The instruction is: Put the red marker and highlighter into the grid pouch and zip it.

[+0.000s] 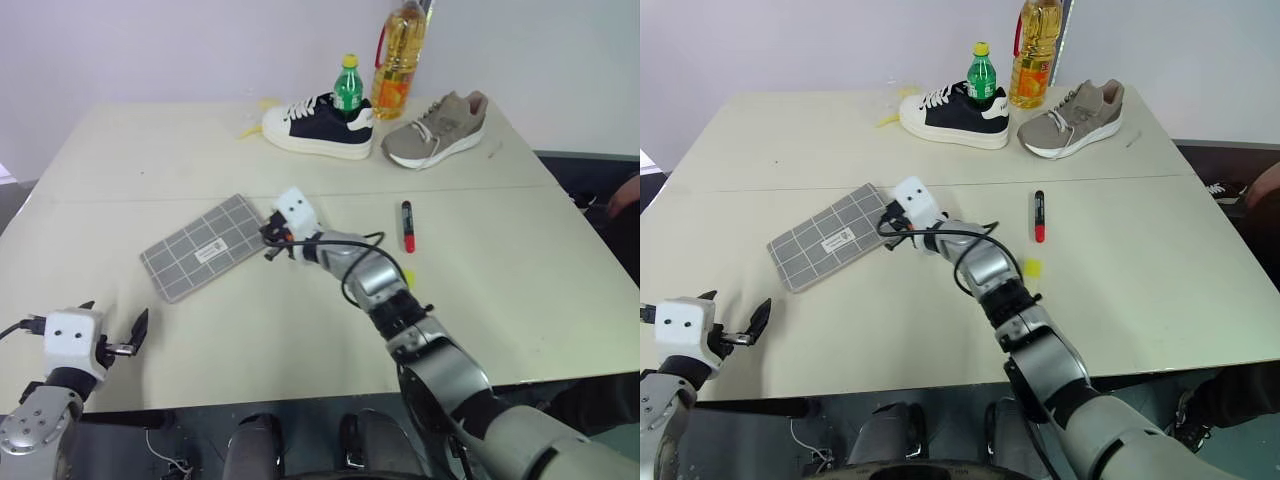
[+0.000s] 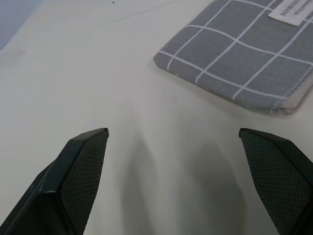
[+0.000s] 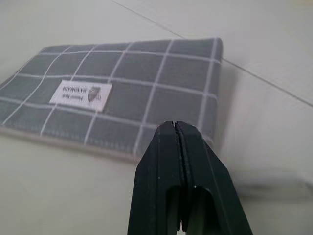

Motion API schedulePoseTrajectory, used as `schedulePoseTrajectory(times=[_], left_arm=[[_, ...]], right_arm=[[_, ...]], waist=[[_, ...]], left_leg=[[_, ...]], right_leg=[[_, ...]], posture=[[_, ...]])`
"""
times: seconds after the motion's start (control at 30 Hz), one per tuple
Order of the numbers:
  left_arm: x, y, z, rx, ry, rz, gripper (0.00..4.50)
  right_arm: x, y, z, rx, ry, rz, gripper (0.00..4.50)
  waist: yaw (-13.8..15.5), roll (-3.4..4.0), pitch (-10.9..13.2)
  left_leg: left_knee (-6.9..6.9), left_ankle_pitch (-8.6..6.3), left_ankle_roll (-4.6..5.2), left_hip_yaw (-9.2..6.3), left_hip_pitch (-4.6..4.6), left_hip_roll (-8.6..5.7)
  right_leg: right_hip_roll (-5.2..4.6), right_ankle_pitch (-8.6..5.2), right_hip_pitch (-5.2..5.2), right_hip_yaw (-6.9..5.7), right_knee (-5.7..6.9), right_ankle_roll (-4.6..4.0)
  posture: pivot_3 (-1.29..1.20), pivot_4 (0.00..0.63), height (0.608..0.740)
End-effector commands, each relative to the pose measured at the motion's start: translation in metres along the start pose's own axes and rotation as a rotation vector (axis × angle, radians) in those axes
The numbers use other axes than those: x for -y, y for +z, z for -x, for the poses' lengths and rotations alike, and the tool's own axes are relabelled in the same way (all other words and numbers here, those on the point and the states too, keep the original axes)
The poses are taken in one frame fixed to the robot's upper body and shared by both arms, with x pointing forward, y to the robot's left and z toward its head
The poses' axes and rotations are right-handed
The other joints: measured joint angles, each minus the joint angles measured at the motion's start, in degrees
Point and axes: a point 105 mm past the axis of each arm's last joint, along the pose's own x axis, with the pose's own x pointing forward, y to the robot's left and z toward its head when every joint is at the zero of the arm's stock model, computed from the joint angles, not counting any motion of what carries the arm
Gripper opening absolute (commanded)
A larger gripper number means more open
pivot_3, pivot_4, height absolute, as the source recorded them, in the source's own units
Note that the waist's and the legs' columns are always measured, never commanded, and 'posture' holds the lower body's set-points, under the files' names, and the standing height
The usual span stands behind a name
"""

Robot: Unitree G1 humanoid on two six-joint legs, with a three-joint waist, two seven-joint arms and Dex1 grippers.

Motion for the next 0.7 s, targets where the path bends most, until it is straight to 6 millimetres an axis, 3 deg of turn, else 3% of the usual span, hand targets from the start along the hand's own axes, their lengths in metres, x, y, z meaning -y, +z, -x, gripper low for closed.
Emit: schedulePoseTrajectory(times=[0.03,0.2,0.4,0.53,0.7], left_arm=[[-0.002,0.006,0.002,0.024,-0.006,-0.049,4.50],[-0.005,0.006,0.004,0.011,-0.018,-0.127,4.50],[-0.013,0.011,0.001,0.004,-0.093,-0.381,4.50],[-0.018,0.013,-0.012,0.022,-0.157,-0.538,4.50],[0.001,0.023,-0.042,0.116,-0.344,-0.752,4.50]], right_arm=[[-0.006,0.005,-0.012,-0.016,0.006,0.009,0.02],[0.001,-0.016,-0.018,-0.143,-0.054,-0.004,0.02],[0.001,-0.019,-0.017,-0.151,-0.033,-0.081,0.02],[-0.001,-0.018,-0.017,-0.149,-0.026,-0.089,0.02],[-0.006,-0.018,-0.019,-0.145,-0.014,-0.091,0.02]], waist=[[-0.1,-0.01,0.0],[-0.5,-0.01,0.0],[-0.6,-0.01,0.0],[-0.6,-0.01,0.0],[-0.3,0.00,0.0]], left_leg=[[0.01,0.00,0.00,0.00,0.00,-0.02],[0.02,0.00,-0.01,-0.01,0.00,-0.01],[0.01,0.00,-0.01,-0.01,0.02,0.00],[0.01,0.00,-0.02,0.00,0.01,-0.01],[0.00,0.02,-0.06,0.05,0.00,-0.02]], right_leg=[[-0.03,0.00,-0.06,0.00,0.00,0.00],[-0.05,0.00,-0.06,0.00,0.04,0.00],[-0.06,0.00,-0.11,0.00,0.12,0.00],[-0.10,-0.01,-0.19,0.00,0.21,-0.01],[-0.12,-0.01,-0.29,0.00,0.31,-0.01]], posture=[[0.00,0.150,0.705],[0.00,0.150,0.705],[0.00,0.150,0.705],[0.00,0.150,0.705],[0.00,0.150,0.705]])
